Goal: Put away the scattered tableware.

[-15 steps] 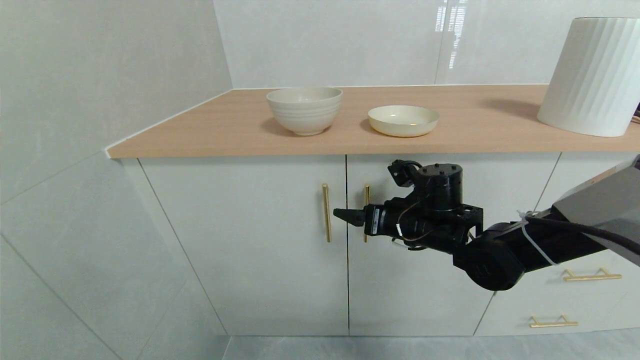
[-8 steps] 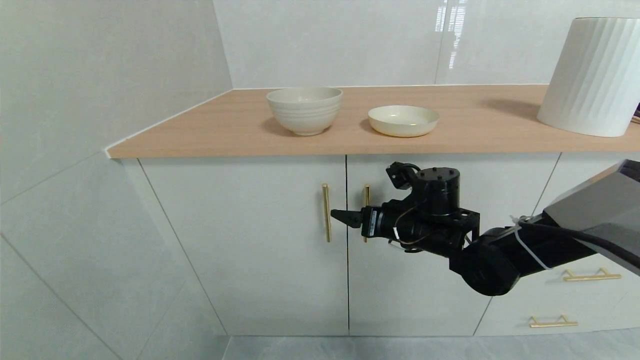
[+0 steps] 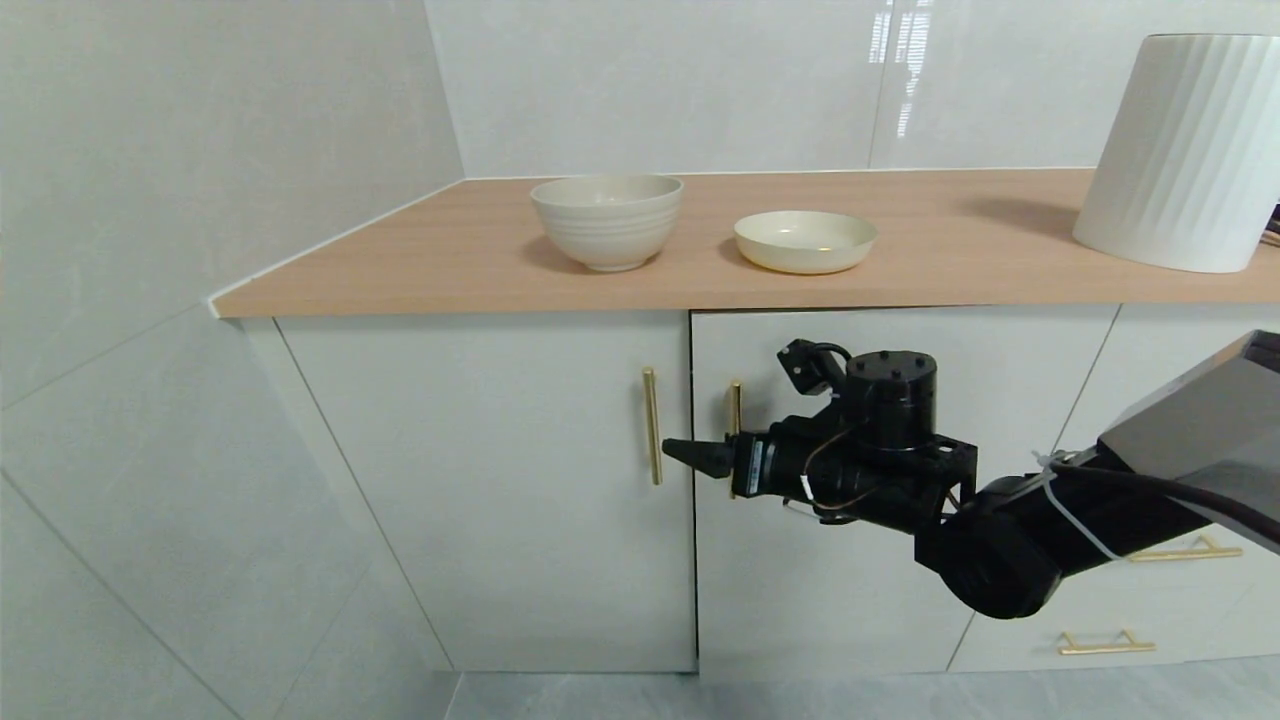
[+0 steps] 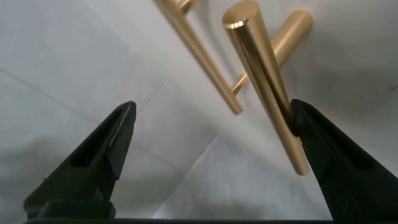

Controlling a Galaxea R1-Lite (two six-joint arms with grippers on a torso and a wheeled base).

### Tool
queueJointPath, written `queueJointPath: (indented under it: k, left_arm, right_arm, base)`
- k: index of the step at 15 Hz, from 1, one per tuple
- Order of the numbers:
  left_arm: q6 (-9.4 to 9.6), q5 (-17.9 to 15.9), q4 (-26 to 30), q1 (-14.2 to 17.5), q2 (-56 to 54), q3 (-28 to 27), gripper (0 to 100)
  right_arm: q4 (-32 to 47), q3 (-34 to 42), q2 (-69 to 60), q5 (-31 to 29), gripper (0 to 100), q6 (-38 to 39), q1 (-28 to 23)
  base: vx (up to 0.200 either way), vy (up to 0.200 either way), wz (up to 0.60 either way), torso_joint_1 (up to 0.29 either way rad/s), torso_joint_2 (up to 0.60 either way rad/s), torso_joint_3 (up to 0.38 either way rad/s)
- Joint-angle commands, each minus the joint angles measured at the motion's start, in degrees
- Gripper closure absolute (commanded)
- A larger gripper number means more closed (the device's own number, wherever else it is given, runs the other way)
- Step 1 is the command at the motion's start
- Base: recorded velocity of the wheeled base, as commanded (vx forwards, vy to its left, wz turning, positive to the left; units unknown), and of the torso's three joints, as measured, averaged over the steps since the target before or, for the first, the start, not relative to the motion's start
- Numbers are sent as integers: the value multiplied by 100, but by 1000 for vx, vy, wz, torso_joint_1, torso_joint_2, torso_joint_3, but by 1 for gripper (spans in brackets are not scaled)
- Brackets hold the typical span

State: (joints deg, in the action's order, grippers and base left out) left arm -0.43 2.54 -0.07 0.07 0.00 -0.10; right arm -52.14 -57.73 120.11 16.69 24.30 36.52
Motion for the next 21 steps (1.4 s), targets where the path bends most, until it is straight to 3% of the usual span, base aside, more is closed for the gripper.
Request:
queueJointPath:
  k: [1, 7, 9, 13, 17, 19, 21]
  left_arm:
    - [-1, 1, -1, 1, 9, 1, 0]
    - [-1, 1, -1, 1, 9, 1, 0]
    - [-1, 1, -1, 1, 0, 1, 0]
    - [-1, 1, -1, 1, 9, 1, 0]
    - [-10, 10, -1, 1, 0, 1, 0]
    - [-168, 177, 86, -7, 70, -535, 0]
    - [-168, -122, 614, -51, 554, -1344, 0]
  right_arm:
    - [-165, 245, -173, 186, 0, 5, 13]
    - [-736, 1388, -797, 1179, 0, -65, 13]
    - [-1404, 1722, -788, 1319, 0, -57, 13]
    - [-1466, 1950, -972, 1372, 0, -57, 13]
    - [-1466, 2548, -1473, 1996, 0, -65, 4]
    - [-1501, 2750, -1632, 2040, 0, -65, 4]
    - [-1501, 2829, -1649, 2049, 0, -74, 13]
  base:
    - [0, 0, 0, 0, 0, 0]
    - [0, 0, 0, 0, 0, 0]
    - [0, 0, 0, 0, 0, 0]
    - [0, 0, 0, 0, 0, 0]
    - [0, 0, 0, 0, 0, 0]
    - [0, 0, 0, 0, 0, 0]
    - [0, 0, 0, 0, 0, 0]
